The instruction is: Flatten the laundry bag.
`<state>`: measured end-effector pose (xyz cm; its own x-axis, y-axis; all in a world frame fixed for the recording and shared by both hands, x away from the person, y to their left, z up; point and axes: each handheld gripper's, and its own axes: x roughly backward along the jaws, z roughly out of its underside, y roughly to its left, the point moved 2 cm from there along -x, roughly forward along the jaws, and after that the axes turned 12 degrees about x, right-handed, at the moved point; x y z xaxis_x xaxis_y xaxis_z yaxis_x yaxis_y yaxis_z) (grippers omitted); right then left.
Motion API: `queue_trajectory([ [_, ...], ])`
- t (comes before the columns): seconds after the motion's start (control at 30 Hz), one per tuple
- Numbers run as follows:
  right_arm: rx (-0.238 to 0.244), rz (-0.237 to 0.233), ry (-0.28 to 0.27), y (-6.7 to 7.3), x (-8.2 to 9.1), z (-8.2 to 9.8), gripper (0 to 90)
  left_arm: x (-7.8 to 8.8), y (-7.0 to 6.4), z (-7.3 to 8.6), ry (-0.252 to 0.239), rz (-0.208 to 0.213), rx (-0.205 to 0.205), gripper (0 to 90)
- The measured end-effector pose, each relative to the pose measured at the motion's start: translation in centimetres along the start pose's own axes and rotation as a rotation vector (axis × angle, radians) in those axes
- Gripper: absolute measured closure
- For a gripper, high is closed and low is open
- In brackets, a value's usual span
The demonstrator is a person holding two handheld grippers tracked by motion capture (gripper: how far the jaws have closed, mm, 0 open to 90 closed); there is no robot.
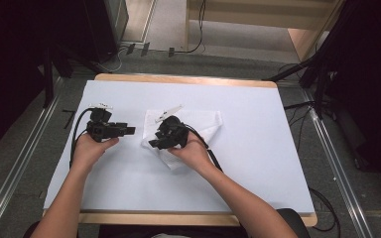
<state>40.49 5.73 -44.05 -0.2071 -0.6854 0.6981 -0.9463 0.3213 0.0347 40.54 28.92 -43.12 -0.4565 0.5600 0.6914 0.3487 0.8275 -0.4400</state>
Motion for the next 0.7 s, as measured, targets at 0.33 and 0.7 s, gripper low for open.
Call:
queue_trajectory([
  [0.33,-0.011,0.001,0.050,-0.8,-2.6,1.0,51.1,0.5,0.6,0.5,-0.004,-0.010,0.024,49.4],
  [0.7,0.114,0.075,0.077,0.1,-3.3,1.1,83.7,0.3,0.4,0.6,0.001,-0.008,0.016,49.4],
])
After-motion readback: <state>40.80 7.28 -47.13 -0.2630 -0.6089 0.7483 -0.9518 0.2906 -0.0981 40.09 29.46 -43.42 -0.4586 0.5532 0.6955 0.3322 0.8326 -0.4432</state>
